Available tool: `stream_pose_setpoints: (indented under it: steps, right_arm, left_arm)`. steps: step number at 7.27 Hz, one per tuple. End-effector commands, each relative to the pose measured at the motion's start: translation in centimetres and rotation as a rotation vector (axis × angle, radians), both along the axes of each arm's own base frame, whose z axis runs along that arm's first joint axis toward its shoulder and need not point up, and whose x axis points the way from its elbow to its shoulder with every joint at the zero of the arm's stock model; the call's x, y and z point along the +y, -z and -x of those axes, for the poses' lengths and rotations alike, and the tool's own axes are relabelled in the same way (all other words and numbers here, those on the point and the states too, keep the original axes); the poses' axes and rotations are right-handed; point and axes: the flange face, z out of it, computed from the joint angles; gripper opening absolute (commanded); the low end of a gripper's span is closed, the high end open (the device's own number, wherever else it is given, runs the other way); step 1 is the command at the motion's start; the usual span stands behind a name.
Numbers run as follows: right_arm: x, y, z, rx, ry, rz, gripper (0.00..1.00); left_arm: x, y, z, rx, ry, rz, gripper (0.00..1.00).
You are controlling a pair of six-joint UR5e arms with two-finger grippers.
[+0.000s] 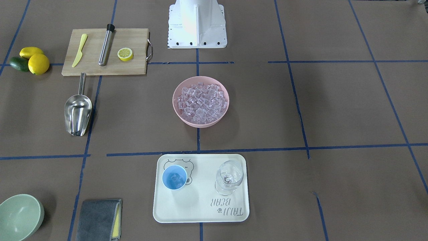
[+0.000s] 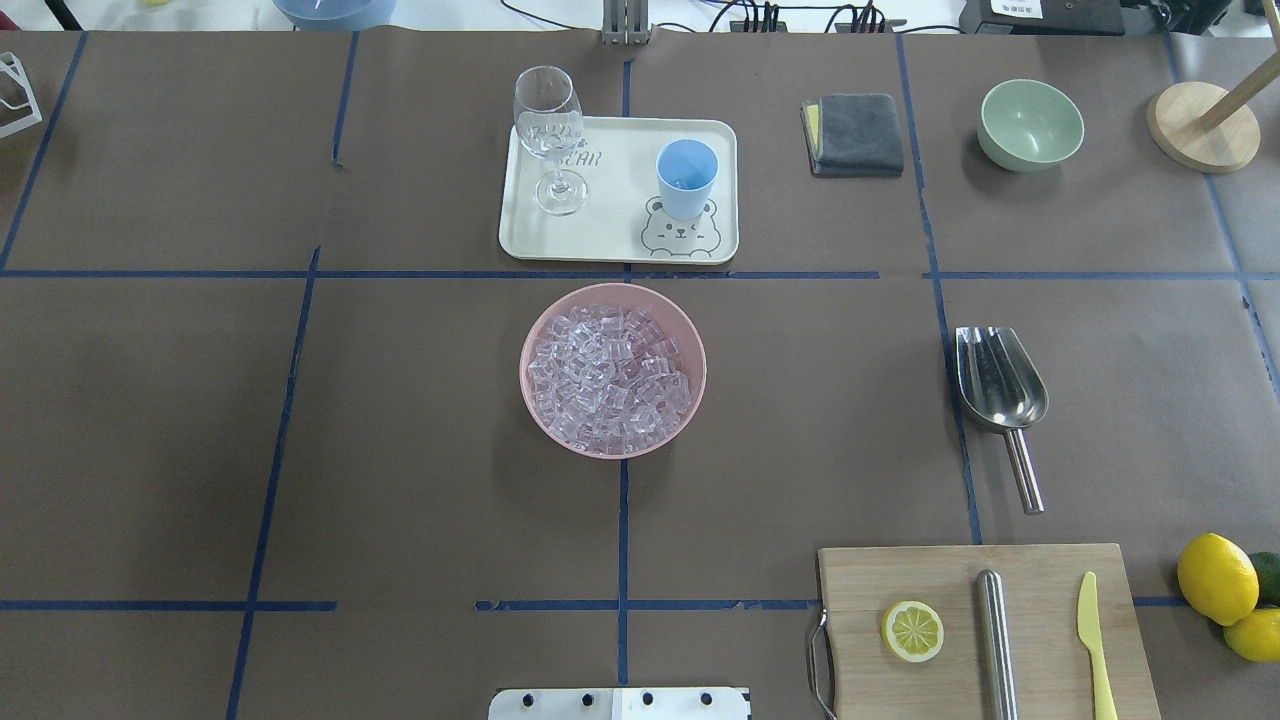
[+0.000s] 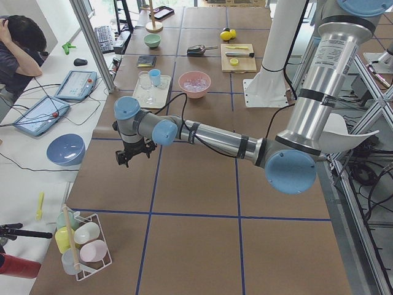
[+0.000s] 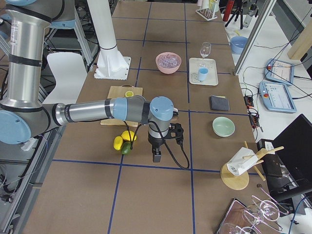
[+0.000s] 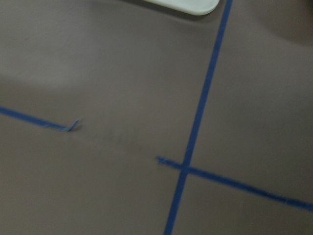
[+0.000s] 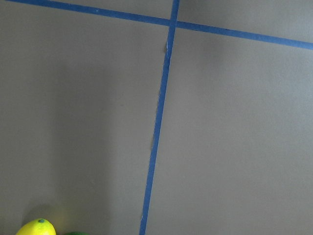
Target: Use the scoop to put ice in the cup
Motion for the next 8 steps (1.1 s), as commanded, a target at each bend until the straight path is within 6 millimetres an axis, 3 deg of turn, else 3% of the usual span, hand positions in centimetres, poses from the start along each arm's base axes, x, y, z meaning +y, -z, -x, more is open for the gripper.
stream_pose_setpoints:
  steps: [1,2,3,4,6,8]
  right_arm:
    - [-0.1,0.2,0.0,0.0,0.0,-0.005,1.0]
    - [-0.3,0.3,0.0,0.002,0.0,-0.008,1.0]
    - [-0.3,0.4,0.0,0.002,0.0,-0.011,1.0]
    - [-0.3,0.4,0.0,0.002,0.0,-0.011,1.0]
    - [-0.5,0.5,0.0,0.002,0.0,-0.014,1.0]
    - [-0.2,-1.1,-0.1,-0.008,-0.004,0.02,1.0]
  left_arm:
    - [5.0,-4.9,2.6,0.058,0.128,0.203,1.0]
    - [6.1,-5.8,2.5,0.063,0.169,0.271,1.0]
    - [6.5,-5.5,2.4,0.07,0.237,0.335,1.0]
    - [6.8,-4.4,2.5,0.074,0.278,0.352,1.0]
    - [9.6,-2.7,2.2,0.08,0.29,0.325,1.0]
    - [9.2,-2.7,2.1,0.07,0.288,0.32,1.0]
